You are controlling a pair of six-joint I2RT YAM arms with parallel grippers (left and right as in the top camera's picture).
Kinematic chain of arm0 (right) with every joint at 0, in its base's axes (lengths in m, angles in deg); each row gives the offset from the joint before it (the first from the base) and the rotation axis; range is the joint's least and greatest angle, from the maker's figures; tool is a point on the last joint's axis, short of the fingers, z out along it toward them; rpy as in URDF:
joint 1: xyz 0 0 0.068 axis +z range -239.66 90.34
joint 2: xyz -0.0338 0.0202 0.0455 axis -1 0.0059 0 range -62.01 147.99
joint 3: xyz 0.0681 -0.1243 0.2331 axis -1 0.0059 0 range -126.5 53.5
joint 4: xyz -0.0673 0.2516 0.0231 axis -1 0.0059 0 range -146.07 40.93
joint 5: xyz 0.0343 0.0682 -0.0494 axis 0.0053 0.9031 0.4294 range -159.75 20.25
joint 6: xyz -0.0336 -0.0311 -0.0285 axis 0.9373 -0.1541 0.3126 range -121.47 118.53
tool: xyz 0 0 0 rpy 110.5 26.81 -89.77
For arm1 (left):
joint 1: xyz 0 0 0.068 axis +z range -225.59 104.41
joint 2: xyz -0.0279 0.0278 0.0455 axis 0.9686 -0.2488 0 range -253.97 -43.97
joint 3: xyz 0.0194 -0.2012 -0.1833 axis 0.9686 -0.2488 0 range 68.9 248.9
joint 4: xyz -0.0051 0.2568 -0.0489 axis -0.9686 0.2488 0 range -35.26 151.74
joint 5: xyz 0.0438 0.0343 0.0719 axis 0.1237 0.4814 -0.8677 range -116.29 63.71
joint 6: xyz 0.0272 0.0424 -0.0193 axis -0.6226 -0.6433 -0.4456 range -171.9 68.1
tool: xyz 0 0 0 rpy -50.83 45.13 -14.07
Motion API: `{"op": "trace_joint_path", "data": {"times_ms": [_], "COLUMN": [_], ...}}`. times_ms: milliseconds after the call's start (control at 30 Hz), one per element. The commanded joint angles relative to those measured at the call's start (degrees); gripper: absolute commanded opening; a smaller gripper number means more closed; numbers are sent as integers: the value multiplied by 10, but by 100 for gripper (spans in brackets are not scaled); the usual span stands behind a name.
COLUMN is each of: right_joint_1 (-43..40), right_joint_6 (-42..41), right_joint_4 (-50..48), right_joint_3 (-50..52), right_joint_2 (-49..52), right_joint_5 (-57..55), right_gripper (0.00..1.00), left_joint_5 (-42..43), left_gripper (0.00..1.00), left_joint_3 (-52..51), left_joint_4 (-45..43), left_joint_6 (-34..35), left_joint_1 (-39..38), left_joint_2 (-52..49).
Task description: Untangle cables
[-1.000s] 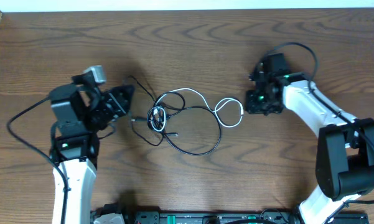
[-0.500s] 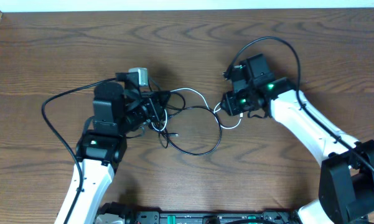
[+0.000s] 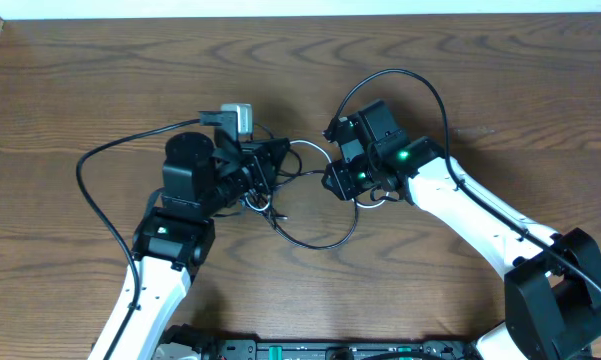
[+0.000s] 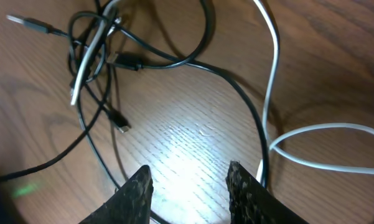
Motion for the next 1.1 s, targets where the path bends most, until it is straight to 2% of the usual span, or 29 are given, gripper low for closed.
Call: {"op": "trace_joint_path", "data": {"times_ms": [0,333,600,767,1067], "right_joint_1": [-6,0,1,2,30], "right_joint_6": [-8,-22,-26,-46,-75], "right_joint_4": [0,-8,-37,-65,-104], "right_joint_3": [-5,-5,-5,-4,-4], "right_joint_2": [-4,-3,0,29,84], "right_joint_5": [-12,-11,6,21,27], "right_gripper": [36,37,38,38,37], "left_joint_5": [15,7,5,-22,-22], "left_gripper": [8,8,8,8,8], "left_joint_3": [0,1,1,1,1], "left_joint_4": [-8,-61,-68,-67,-66], "left_joint_6": [7,21,20,20,18], "left_joint_1": [-31,-52,-52,-52,-52], "left_joint_2": [4,11,25,25,25]}}
